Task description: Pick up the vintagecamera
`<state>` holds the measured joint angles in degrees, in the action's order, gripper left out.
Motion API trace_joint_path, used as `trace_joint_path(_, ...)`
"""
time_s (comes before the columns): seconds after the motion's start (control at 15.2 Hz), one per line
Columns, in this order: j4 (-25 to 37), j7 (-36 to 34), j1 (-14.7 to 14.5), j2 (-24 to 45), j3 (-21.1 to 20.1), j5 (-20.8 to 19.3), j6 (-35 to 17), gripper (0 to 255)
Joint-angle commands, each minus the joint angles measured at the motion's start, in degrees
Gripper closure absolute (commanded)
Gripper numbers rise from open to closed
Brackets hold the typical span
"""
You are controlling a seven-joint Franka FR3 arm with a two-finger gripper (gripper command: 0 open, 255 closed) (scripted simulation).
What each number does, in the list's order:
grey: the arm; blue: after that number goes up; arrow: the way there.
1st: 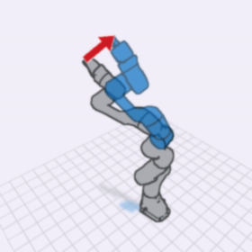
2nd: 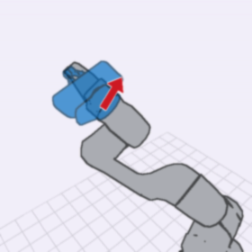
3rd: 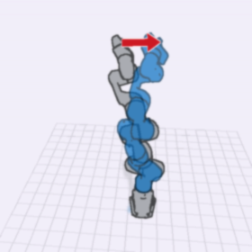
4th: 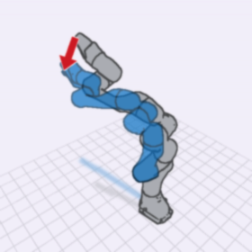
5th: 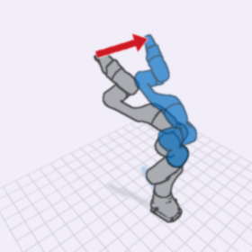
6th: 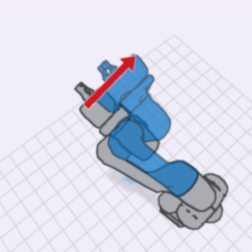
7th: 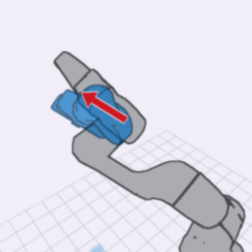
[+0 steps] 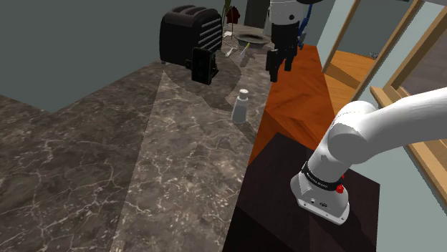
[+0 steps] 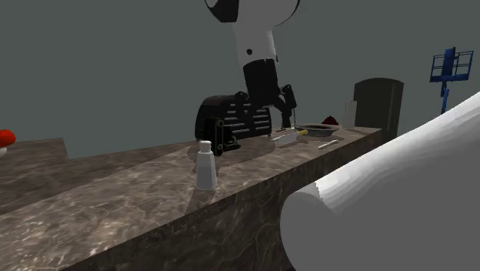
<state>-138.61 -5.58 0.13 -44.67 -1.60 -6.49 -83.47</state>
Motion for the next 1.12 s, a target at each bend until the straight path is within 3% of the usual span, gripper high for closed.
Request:
trace_joint_path(0.0,0.0,0.0,0.0,0.0,0.0,0.0,0.0,0)
trace_joint_path(0.53,9.2,-0.1,-0.6,14.8,0.1,1.2,-10.5,0)
trace_joint_path(1.06,22.1,0.4,-1.2,29.1,0.0,2.5,-17.0,0)
